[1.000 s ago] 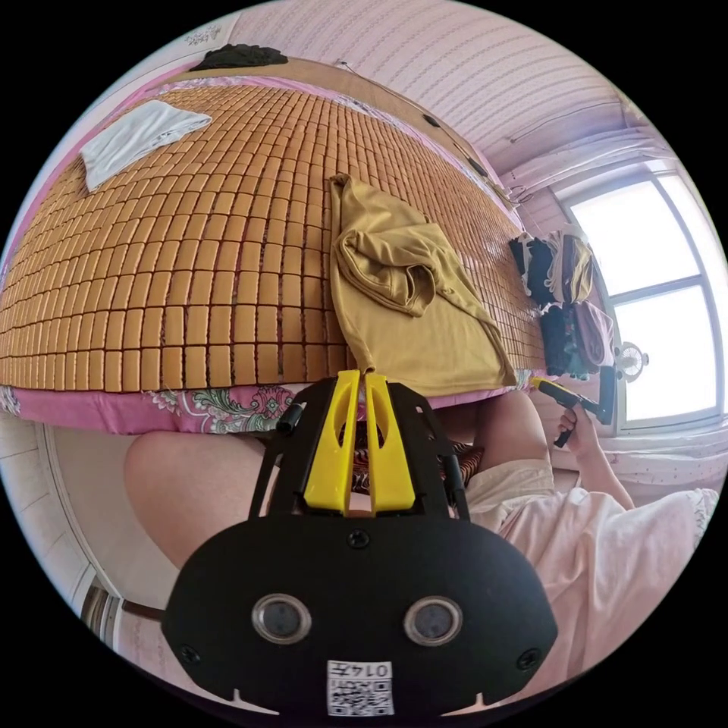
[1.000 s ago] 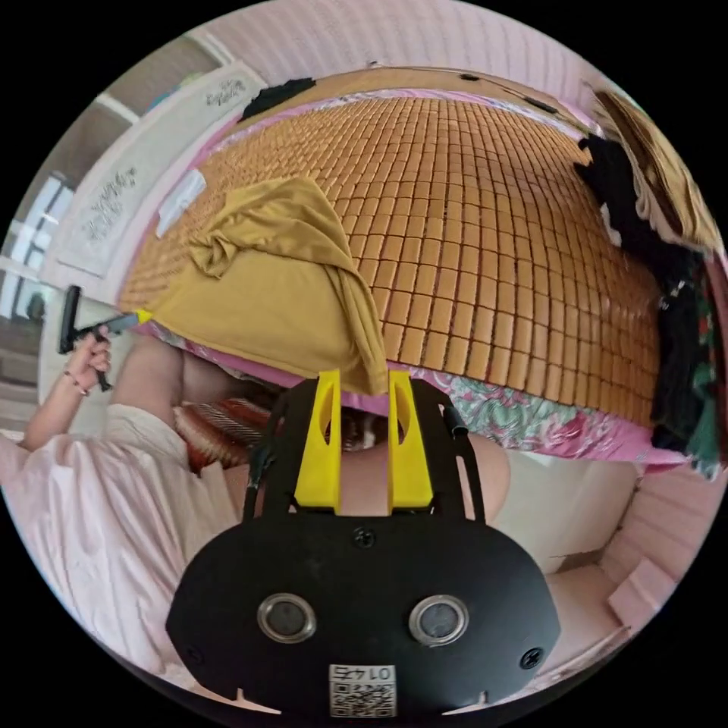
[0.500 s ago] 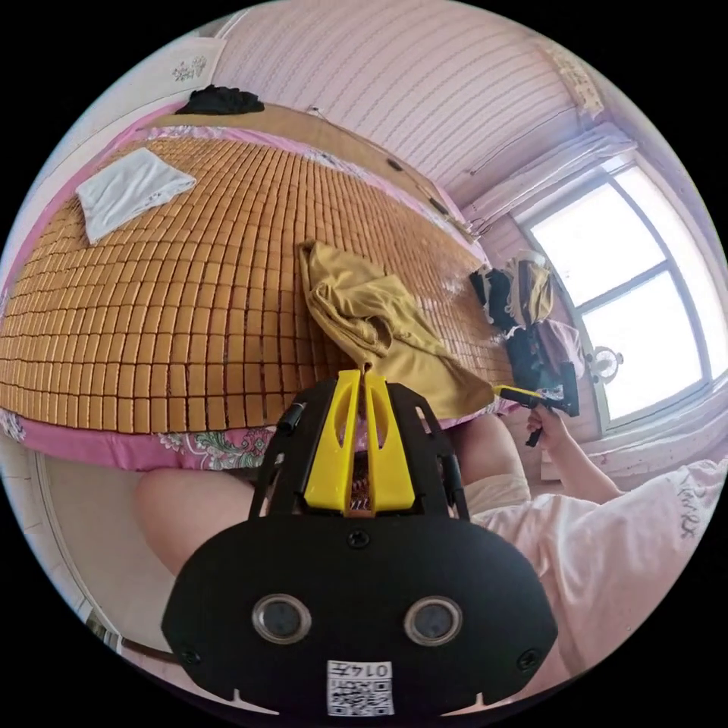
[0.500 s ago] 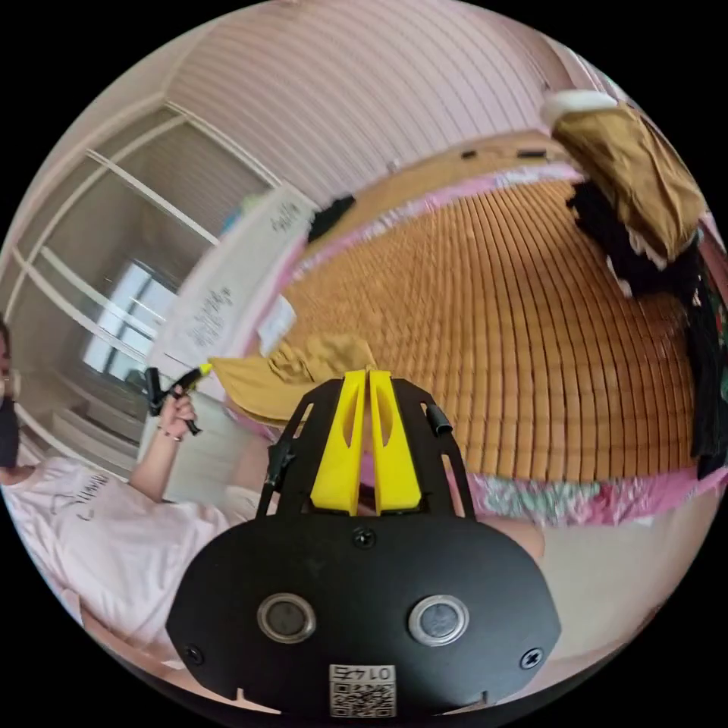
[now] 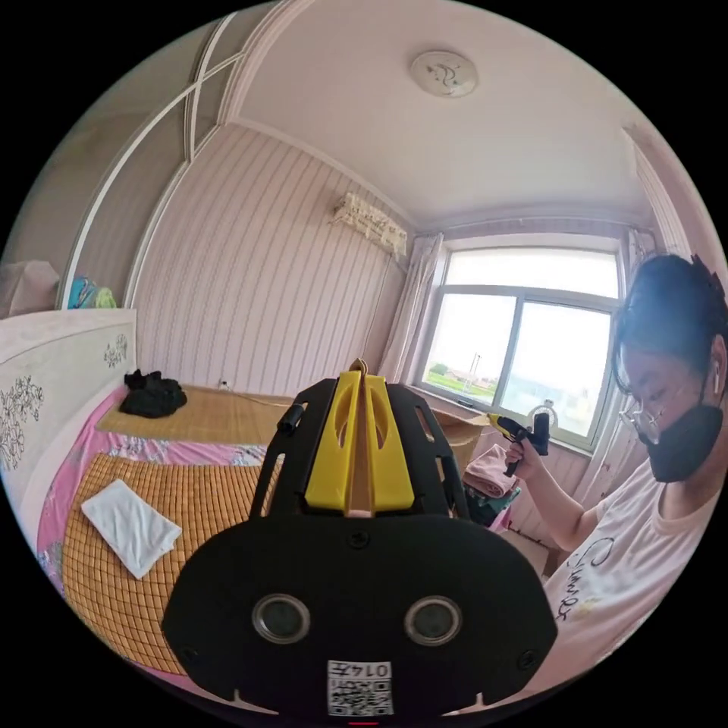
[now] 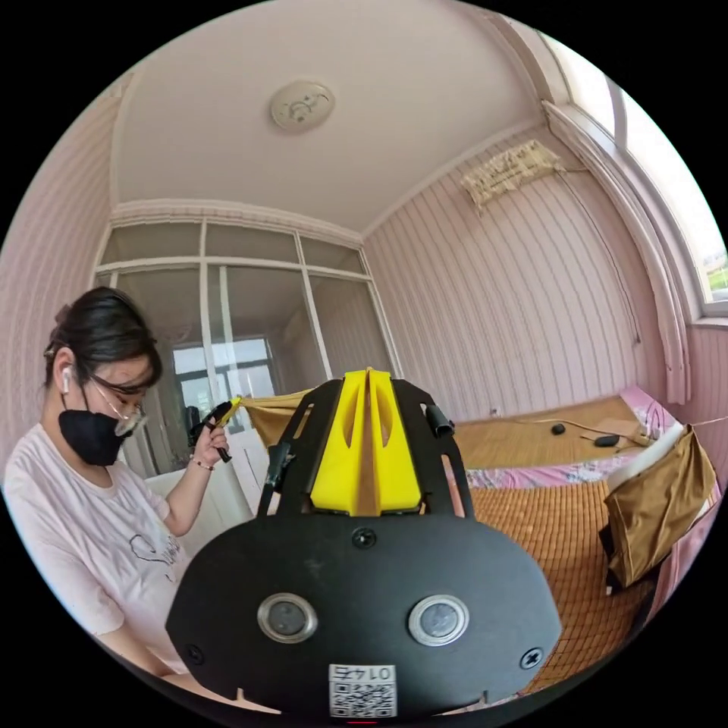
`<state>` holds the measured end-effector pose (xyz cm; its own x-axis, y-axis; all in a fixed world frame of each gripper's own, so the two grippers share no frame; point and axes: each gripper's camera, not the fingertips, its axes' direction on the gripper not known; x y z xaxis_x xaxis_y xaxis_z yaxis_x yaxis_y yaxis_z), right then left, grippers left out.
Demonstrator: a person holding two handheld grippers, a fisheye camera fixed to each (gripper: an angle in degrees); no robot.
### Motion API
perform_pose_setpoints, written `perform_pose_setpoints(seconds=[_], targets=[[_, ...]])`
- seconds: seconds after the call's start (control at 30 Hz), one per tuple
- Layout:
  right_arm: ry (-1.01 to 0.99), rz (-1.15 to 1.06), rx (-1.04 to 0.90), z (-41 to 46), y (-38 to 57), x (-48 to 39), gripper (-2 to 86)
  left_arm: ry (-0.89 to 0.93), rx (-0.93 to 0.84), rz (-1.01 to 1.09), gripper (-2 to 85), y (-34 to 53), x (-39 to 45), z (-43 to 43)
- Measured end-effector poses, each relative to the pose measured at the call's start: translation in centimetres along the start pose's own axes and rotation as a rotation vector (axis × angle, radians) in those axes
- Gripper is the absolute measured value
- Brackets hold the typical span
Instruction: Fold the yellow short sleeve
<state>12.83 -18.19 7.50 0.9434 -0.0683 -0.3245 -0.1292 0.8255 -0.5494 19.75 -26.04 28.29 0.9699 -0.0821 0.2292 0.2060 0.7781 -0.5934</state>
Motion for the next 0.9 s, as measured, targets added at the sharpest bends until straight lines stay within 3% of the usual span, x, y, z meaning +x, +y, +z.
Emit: perform_pose_setpoints(seconds=[0.13, 0.37, 0.53, 0.7, 0.8, 0.9], targets=[[0.004, -0.092, -0.006, -5.0, 0.7, -5.1, 0.1, 0.036, 0.113, 0.047, -1.0, 0.7, 4.3, -5.5], [-0.019, -0.155, -0.020, -12.1, 4.3, -11.5, 0.2, -0.064, 0.029, 0.130, -1.0, 7.3, 10.0, -12.2], [-0.034, -0.140, -0.047, -10.0, 3.3, -9.1, 0.3, -0.056, 0.103, 0.213, -1.0, 6.9, 11.8, -14.1], [0.084, 0.028, -0.304, 1.3, 5.3, 1.8, 0.2, -0.102, -0.037, 0.054, -1.0, 7.2, 3.0, -5.7], [0.052, 0.195, -0.298, 8.8, 6.1, 9.4, 0.2, -0.165, -0.192, -0.135, -1.0, 8.6, -5.5, 3.5], [0.163, 0.181, -0.261, 14.1, 1.9, 12.4, 0.2, -0.234, -0.221, -0.244, -1.0, 7.7, -11.2, 10.8]])
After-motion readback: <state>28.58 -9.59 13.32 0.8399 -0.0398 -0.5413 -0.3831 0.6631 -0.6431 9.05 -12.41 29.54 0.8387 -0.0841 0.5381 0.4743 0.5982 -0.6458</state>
